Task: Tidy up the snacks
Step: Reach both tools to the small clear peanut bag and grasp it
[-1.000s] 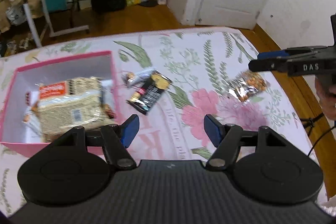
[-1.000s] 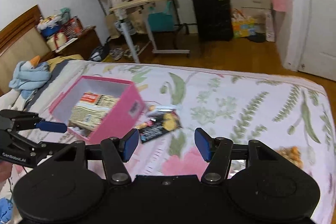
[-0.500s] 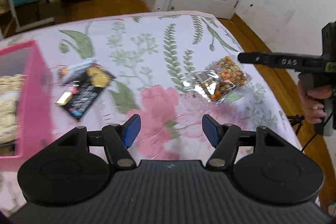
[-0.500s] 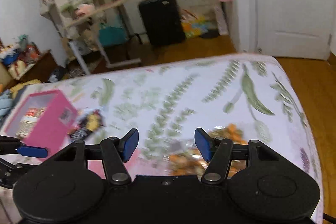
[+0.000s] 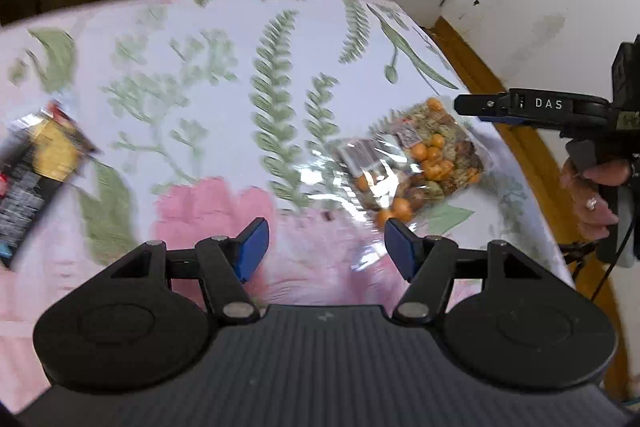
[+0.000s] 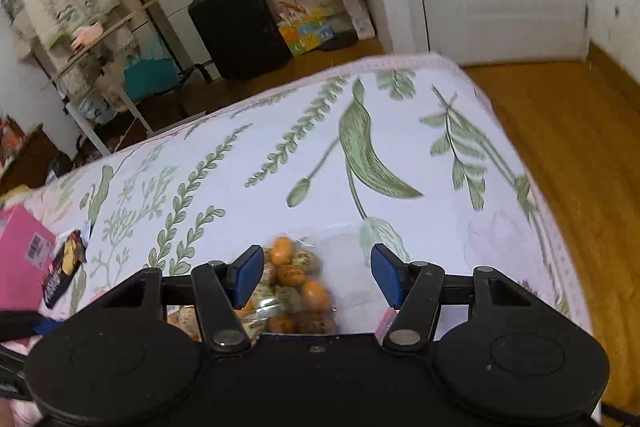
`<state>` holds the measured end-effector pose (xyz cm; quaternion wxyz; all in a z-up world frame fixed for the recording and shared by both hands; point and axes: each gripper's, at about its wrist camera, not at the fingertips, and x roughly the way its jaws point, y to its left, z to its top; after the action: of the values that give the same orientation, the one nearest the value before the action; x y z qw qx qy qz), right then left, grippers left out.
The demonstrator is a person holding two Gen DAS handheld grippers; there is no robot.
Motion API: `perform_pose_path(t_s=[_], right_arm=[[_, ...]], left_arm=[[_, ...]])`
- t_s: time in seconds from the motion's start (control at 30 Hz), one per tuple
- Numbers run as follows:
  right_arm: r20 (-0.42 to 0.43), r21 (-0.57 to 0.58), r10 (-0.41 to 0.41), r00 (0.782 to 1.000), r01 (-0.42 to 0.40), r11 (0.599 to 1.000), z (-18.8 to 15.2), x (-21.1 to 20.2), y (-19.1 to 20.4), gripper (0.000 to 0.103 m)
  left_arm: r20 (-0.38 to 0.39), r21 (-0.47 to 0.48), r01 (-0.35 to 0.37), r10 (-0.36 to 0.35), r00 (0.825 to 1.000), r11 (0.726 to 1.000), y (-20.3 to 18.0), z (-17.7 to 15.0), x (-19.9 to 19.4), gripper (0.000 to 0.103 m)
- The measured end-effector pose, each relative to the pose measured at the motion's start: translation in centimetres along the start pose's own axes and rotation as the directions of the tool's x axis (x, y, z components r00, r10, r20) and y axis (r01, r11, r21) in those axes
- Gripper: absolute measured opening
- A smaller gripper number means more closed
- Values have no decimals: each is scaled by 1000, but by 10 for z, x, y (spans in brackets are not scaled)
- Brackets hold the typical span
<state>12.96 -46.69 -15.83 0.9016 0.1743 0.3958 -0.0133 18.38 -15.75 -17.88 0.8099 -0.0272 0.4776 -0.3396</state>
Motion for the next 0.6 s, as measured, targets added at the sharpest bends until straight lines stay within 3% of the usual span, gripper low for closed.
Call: perform_pose_path(t_s=[0.17, 0.23, 0.43, 0.53, 0.6], right_arm=[[-52, 52, 19, 998, -16, 999, -6, 13, -16, 76], [-47, 82, 62, 997, -58, 995, -8, 14, -23, 80], [-104, 99, 150, 983, -140, 985, -5, 19, -25, 82], [-158, 90, 214, 964, -202, 975, -7, 22, -19, 74], [-181, 88, 240, 954, -227, 970, -9, 23, -13, 60]], left_arm=[[13, -134, 72, -71, 997, 988, 5, 0, 26, 64], [24, -169, 111, -109, 994, 979, 7, 2, 32, 65], [22, -198, 165, -163, 986, 966, -5, 13, 47, 67], [22, -212, 197, -197, 980, 957, -14, 15, 50, 65], [14, -211, 187, -189, 982, 959, -19, 13, 52, 65]])
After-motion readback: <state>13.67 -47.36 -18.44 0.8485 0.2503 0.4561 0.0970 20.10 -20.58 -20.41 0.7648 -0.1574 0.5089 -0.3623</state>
